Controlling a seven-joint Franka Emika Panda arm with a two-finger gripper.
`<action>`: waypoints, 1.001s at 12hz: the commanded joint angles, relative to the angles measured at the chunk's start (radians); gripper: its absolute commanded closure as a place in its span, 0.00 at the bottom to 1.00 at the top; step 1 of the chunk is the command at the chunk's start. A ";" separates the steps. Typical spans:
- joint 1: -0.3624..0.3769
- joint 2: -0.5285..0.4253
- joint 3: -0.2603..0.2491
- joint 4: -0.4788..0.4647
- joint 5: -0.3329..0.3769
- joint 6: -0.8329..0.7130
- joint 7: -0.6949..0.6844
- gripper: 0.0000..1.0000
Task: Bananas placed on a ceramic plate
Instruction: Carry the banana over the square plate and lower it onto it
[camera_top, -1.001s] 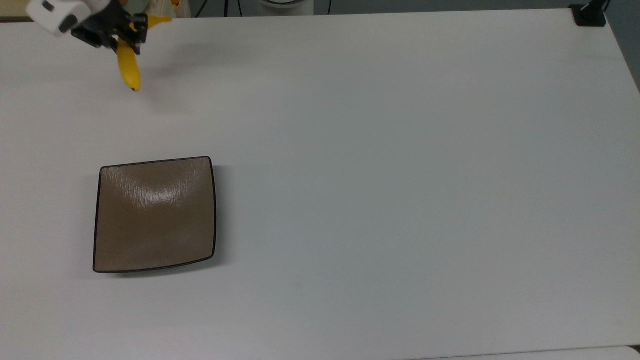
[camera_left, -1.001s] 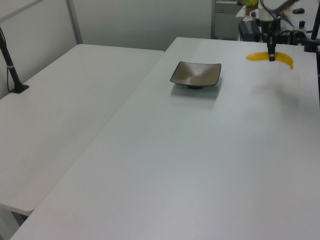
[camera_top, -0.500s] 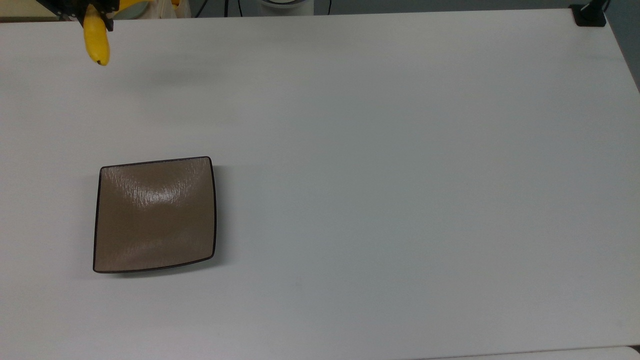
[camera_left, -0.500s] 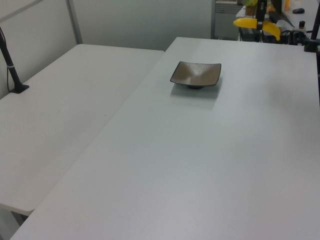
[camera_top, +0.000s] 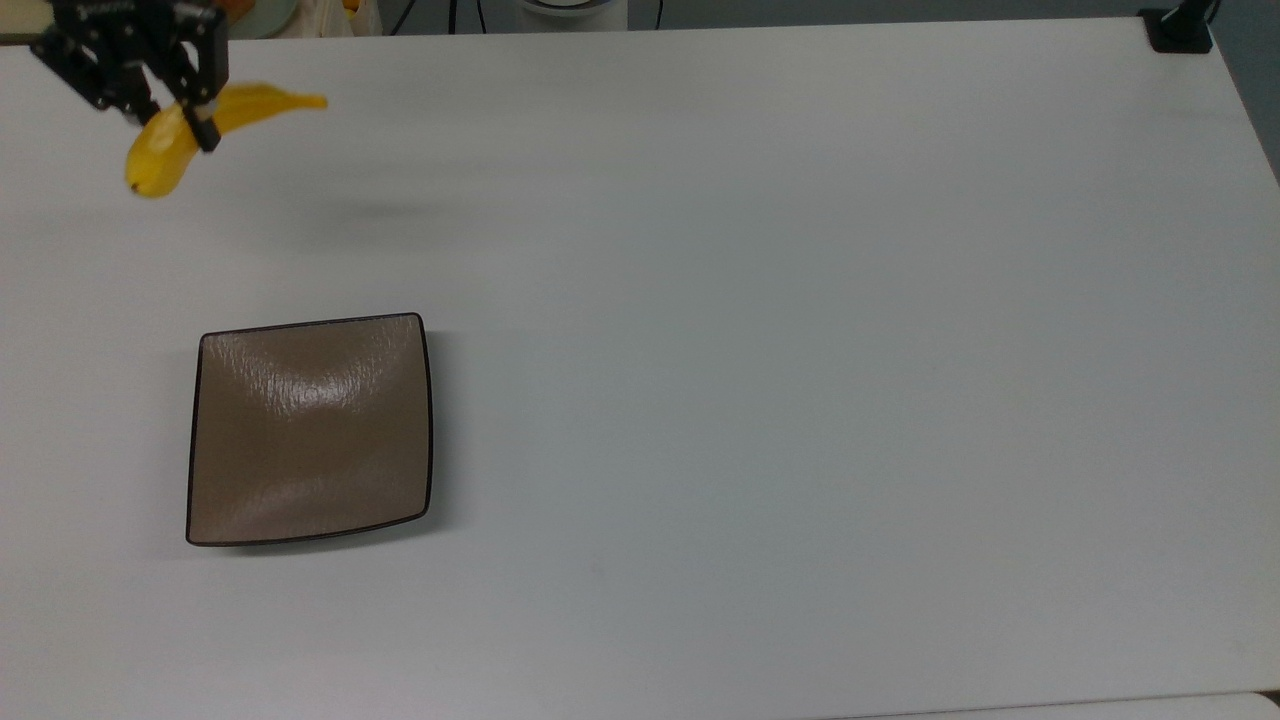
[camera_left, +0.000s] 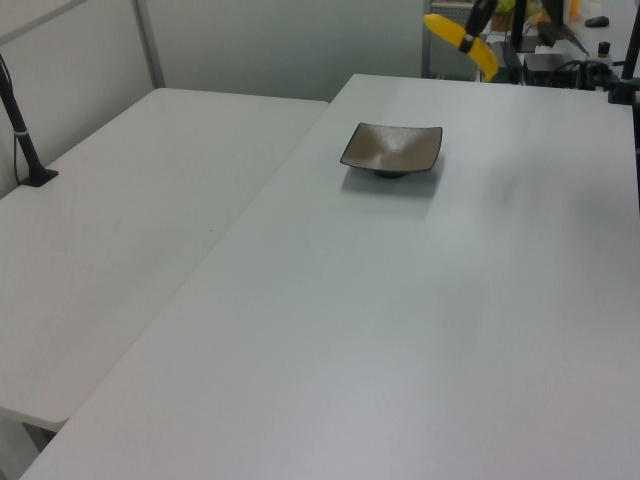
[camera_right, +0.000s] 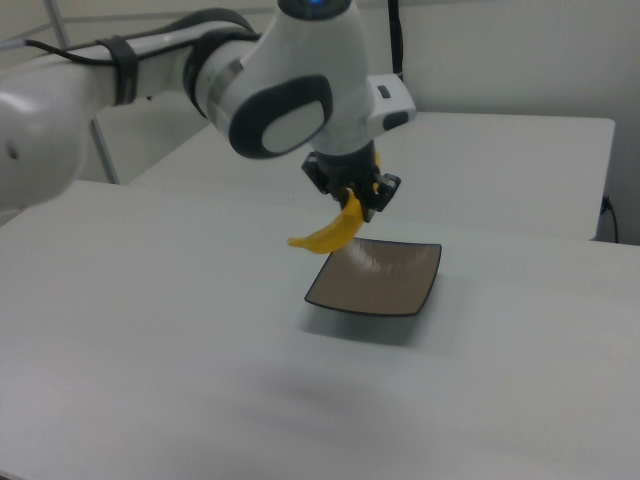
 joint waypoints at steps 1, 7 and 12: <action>0.015 0.097 -0.004 0.016 0.069 0.182 0.070 0.99; 0.080 0.264 0.001 0.012 0.111 0.452 0.086 0.99; 0.116 0.335 0.001 0.009 0.155 0.538 0.084 0.99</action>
